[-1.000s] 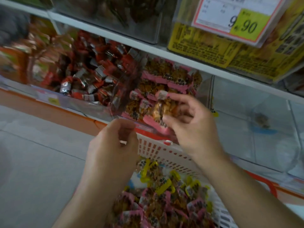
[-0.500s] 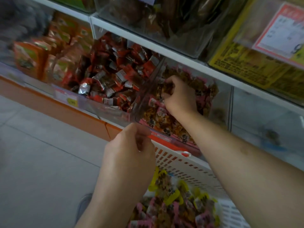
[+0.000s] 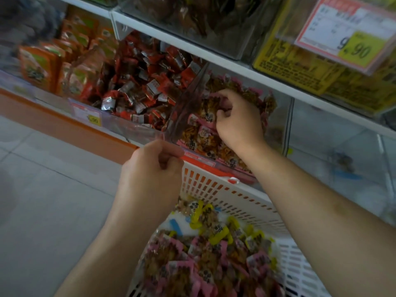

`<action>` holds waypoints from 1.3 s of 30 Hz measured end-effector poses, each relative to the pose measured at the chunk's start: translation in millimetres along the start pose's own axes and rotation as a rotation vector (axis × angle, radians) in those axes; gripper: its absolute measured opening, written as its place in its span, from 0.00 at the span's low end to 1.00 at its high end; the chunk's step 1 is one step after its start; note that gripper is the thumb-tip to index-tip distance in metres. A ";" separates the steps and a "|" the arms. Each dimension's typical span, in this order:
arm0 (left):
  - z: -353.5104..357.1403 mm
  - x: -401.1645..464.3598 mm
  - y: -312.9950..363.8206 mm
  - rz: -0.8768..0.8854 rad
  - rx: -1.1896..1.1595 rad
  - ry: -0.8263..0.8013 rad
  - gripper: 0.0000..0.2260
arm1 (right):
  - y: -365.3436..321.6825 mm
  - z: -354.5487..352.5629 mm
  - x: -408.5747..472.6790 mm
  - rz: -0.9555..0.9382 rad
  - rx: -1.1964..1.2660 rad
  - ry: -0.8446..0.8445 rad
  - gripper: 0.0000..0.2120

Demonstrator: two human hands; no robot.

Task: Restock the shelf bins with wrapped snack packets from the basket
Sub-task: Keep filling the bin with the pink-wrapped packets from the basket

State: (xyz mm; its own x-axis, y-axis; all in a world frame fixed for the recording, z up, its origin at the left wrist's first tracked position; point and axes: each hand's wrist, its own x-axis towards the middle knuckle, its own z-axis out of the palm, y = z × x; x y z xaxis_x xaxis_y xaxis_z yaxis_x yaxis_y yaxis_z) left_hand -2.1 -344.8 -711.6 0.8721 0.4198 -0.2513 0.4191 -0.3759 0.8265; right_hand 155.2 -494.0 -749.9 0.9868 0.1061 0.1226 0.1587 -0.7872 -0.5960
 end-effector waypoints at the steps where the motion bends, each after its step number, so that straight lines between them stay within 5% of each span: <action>1: -2.2 0.6 -0.4 0.015 0.029 0.011 0.09 | -0.2 -7.1 -9.5 -0.002 0.018 0.022 0.19; 6: -15.7 -1.2 -14.4 0.037 0.242 0.028 0.13 | -7.0 -34.8 -104.0 -0.099 0.098 -0.003 0.06; 12: -11.6 -24.9 -42.3 -0.114 0.575 -0.390 0.19 | 9.6 27.3 -220.8 0.090 -0.083 -0.656 0.09; 16: -7.9 -29.9 -51.0 -0.082 0.626 -0.433 0.26 | 27.3 99.9 -256.3 0.196 -0.288 -0.889 0.30; 19: -10.3 -28.0 -51.6 -0.061 0.613 -0.436 0.28 | 31.3 123.8 -264.1 0.154 -0.422 -0.813 0.37; 24: -15.0 -22.2 -50.7 -0.088 0.638 -0.451 0.24 | 29.6 126.0 -255.9 0.141 -0.357 -0.713 0.30; 29: -11.5 -16.1 -45.2 -0.142 0.503 -0.322 0.14 | 28.8 103.8 -241.2 0.419 0.131 -0.696 0.18; 34: -14.5 -16.1 -32.1 0.195 0.349 0.072 0.13 | 13.1 45.3 -209.2 0.614 0.559 -0.584 0.13; 39: 4.1 -28.7 -22.1 0.204 0.149 -0.271 0.04 | 3.8 -39.5 -190.2 0.459 0.660 -0.520 0.12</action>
State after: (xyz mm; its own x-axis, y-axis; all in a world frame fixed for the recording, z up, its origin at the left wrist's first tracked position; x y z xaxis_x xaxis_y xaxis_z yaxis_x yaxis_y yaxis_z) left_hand -35.4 -352.0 -724.7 0.9685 0.0967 -0.2296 0.2440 -0.5538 0.7961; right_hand -33.2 -541.2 -744.1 0.8234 0.2540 -0.5074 -0.4173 -0.3349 -0.8448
